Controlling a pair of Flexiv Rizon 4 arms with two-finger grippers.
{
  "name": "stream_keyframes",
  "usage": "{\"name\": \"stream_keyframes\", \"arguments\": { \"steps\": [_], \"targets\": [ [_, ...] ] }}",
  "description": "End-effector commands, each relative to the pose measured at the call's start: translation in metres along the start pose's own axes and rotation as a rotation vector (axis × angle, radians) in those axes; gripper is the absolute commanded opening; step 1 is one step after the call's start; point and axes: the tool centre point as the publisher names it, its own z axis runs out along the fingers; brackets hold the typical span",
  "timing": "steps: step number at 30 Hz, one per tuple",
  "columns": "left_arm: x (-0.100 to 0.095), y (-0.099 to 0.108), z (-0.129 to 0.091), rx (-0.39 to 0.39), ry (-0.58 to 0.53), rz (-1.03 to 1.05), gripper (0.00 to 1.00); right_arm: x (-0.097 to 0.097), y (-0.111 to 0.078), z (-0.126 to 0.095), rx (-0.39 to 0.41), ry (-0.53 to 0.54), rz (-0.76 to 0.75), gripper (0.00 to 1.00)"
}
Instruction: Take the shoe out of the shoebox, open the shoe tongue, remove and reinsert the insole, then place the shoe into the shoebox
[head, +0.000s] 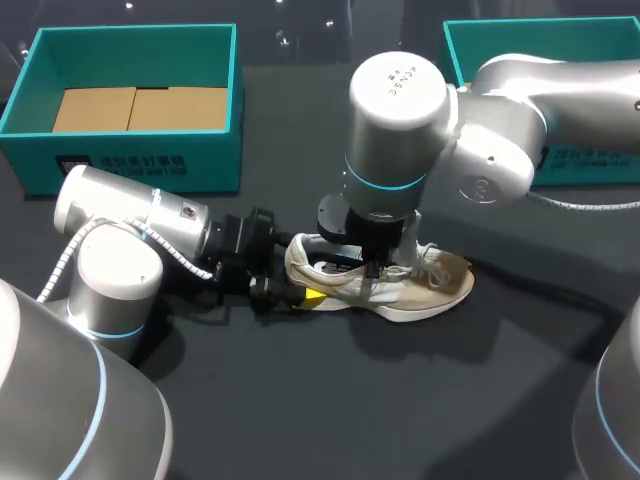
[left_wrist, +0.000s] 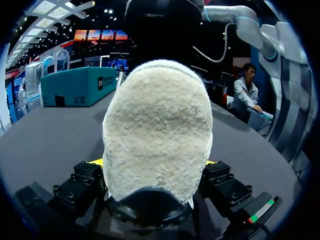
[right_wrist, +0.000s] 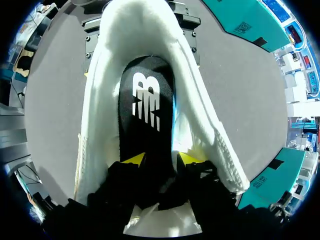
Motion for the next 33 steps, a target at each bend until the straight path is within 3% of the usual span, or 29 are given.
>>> {"name": "stream_keyframes", "arguments": {
  "steps": [1, 10, 13, 15, 22, 33],
  "targets": [
    [0.001, 0.003, 0.002, -0.002, 0.001, 0.0, 0.0, -0.002, 0.004, 0.017, -0.006, 0.04, -0.007, 0.38],
    [0.001, 0.003, 0.002, -0.002, 0.001, 0.0, 0.0, 0.022, 0.002, 0.039, -0.015, 0.142, 0.004, 0.32],
    [0.001, 0.003, 0.002, -0.002, 0.001, 0.0, 0.0, 0.033, 0.0, 0.044, -0.02, 0.162, 0.015, 0.18],
    [0.001, 0.003, 0.002, -0.002, 0.001, 0.0, 0.0, 0.04, -0.003, 0.045, -0.028, 0.17, 0.023, 0.0],
    [0.001, 0.003, 0.002, -0.002, 0.001, 0.0, 0.0, 0.047, -0.01, 0.035, -0.072, 0.155, 0.036, 0.0],
    [0.001, 0.003, 0.002, -0.002, 0.001, 0.0, 0.0, 0.028, -0.023, 0.001, -0.283, 0.112, -0.022, 0.0]
  ]
}}
